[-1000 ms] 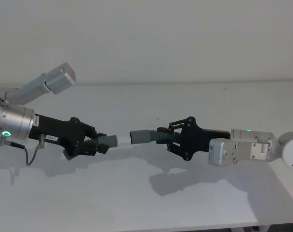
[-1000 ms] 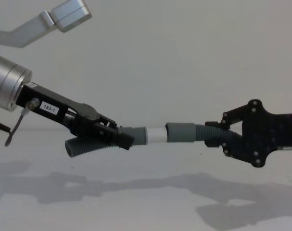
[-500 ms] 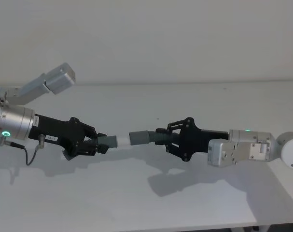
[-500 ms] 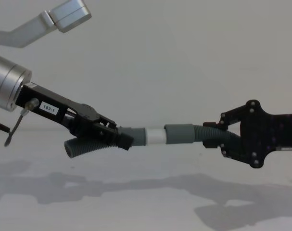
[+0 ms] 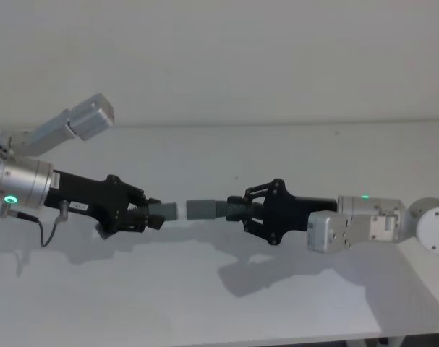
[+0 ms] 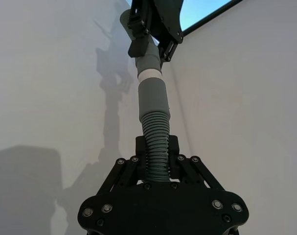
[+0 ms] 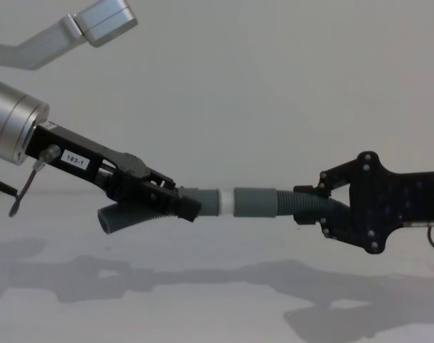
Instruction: Use both hands to pick up one end of the pipe from the table, align the ends, and insert them.
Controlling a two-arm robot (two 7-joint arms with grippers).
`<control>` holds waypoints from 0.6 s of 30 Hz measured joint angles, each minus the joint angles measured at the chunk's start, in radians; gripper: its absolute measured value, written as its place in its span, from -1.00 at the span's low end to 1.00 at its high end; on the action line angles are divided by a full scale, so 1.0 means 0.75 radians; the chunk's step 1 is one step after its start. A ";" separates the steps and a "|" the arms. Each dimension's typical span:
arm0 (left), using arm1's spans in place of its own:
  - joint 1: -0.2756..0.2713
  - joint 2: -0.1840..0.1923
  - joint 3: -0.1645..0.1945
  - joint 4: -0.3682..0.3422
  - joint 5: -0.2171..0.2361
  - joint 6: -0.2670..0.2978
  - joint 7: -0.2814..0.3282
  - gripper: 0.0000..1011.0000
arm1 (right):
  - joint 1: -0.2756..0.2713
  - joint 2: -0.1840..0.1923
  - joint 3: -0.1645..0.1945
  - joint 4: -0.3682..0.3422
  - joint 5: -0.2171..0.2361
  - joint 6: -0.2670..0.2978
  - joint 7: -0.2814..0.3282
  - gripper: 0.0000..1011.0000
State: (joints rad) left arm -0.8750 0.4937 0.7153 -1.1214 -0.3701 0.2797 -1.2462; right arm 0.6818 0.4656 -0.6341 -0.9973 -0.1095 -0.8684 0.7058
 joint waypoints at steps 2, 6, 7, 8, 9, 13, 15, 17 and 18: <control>0.000 0.000 0.000 0.000 0.000 0.000 0.000 -0.35 | 0.001 0.000 -0.003 0.000 0.002 0.000 0.002 -0.55; 0.000 0.001 0.000 0.000 0.000 0.000 0.000 -0.35 | 0.002 0.000 -0.011 0.000 0.008 -0.001 0.005 -0.55; 0.000 0.001 0.000 0.000 0.000 0.000 0.000 -0.35 | 0.003 0.000 -0.011 0.000 0.009 -0.001 0.005 -0.55; 0.000 0.001 0.000 0.000 0.000 0.000 0.000 -0.35 | 0.003 0.000 -0.013 0.000 0.010 -0.001 0.005 -0.55; 0.000 0.001 0.000 0.000 0.000 0.000 0.000 -0.35 | 0.004 -0.001 -0.015 0.001 0.010 -0.001 0.005 -0.55; 0.000 0.001 0.000 0.001 0.001 0.000 0.000 -0.35 | 0.006 -0.001 -0.019 0.002 0.011 -0.002 0.005 -0.55; 0.000 0.001 0.000 0.001 0.001 0.000 0.000 -0.35 | 0.006 0.000 -0.021 0.002 0.013 -0.002 0.004 -0.55; 0.000 0.002 0.000 0.001 0.001 0.000 0.000 -0.35 | 0.007 0.000 -0.023 0.002 0.014 -0.002 0.003 -0.55; 0.000 0.002 0.000 0.001 0.001 0.000 0.000 -0.35 | 0.007 0.000 -0.025 0.002 0.015 -0.002 0.001 -0.55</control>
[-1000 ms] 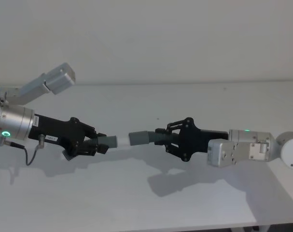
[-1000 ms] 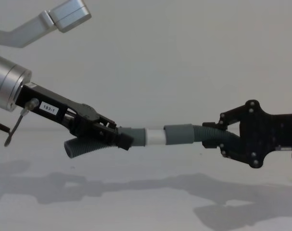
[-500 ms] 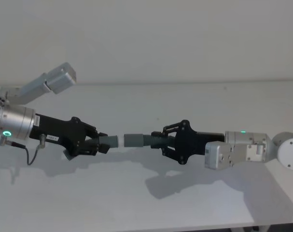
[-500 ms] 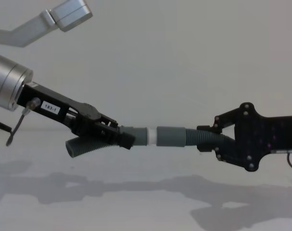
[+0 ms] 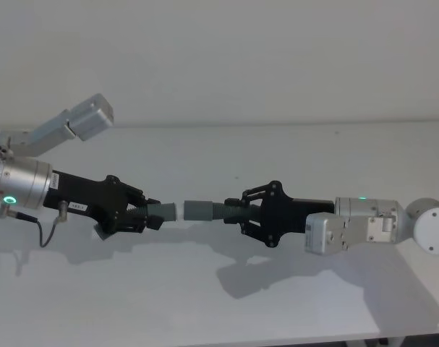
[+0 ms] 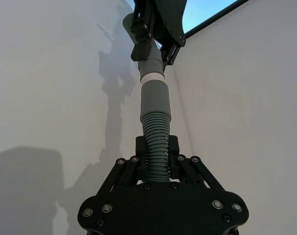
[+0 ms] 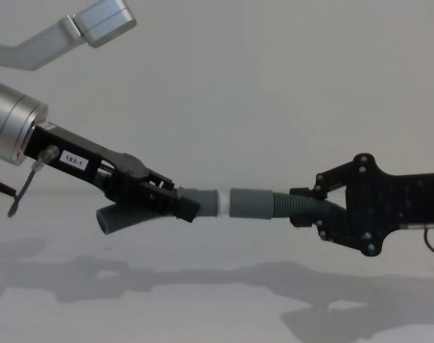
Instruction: Use both hands to pick up one end of the pipe from the table, align the ends, and insert them.
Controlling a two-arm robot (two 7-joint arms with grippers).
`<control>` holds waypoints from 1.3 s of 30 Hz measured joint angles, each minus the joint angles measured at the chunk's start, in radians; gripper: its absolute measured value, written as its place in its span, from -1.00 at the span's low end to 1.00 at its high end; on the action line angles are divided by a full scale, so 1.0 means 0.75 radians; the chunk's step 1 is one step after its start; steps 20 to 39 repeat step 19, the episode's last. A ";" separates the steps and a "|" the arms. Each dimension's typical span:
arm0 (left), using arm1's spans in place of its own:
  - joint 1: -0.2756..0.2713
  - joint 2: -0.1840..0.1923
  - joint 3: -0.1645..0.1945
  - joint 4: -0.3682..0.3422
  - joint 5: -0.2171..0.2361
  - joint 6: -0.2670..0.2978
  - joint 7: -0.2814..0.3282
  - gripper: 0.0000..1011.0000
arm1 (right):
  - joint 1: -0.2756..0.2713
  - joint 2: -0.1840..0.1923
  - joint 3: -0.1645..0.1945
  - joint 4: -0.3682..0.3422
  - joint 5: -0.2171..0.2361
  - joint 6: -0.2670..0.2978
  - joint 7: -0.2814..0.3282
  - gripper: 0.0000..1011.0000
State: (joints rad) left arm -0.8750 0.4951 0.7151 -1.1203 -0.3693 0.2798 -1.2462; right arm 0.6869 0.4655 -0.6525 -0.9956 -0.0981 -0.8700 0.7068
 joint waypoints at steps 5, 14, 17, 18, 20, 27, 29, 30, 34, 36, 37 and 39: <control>0.000 0.000 0.000 0.000 0.000 0.000 0.000 -0.35 | 0.001 0.000 -0.004 0.000 0.002 0.000 -0.004 -0.55; 0.000 0.000 0.000 0.000 0.001 0.000 0.000 -0.35 | 0.002 0.001 -0.007 0.000 0.004 0.000 -0.007 -0.55; 0.000 0.000 0.000 0.000 0.001 0.000 0.000 -0.35 | 0.002 0.001 -0.008 0.000 0.004 0.000 -0.008 -0.55; 0.000 0.000 0.000 0.000 0.001 0.000 0.000 -0.35 | 0.002 0.001 -0.008 -0.001 0.004 0.000 -0.008 -0.55; 0.000 0.001 0.000 0.000 0.001 0.000 0.000 -0.35 | 0.002 0.001 -0.008 -0.001 0.004 0.000 -0.008 -0.55; 0.000 0.001 0.000 0.000 0.001 0.000 0.000 -0.35 | 0.002 0.001 -0.008 -0.001 0.004 0.000 -0.008 -0.55; 0.000 0.001 0.000 0.000 0.001 0.000 0.000 -0.35 | 0.002 0.001 -0.008 -0.001 0.004 0.000 -0.008 -0.55; 0.000 0.001 0.000 0.000 0.001 0.000 0.000 -0.35 | 0.002 0.001 -0.008 -0.001 0.004 0.000 -0.008 -0.55; 0.000 0.001 0.000 0.000 0.001 0.000 0.000 -0.35 | 0.002 0.001 -0.008 -0.001 0.004 0.000 -0.008 -0.55; 0.000 0.001 0.000 0.000 0.001 0.000 0.000 -0.35 | 0.002 0.001 -0.008 -0.001 0.004 0.000 -0.008 -0.55; 0.000 0.001 0.000 0.000 0.001 0.000 0.000 -0.35 | 0.002 0.001 -0.008 -0.001 0.004 0.000 -0.008 -0.55; 0.000 0.001 0.000 0.000 0.001 0.000 0.000 -0.35 | 0.002 0.001 -0.008 -0.001 0.004 0.000 -0.008 -0.55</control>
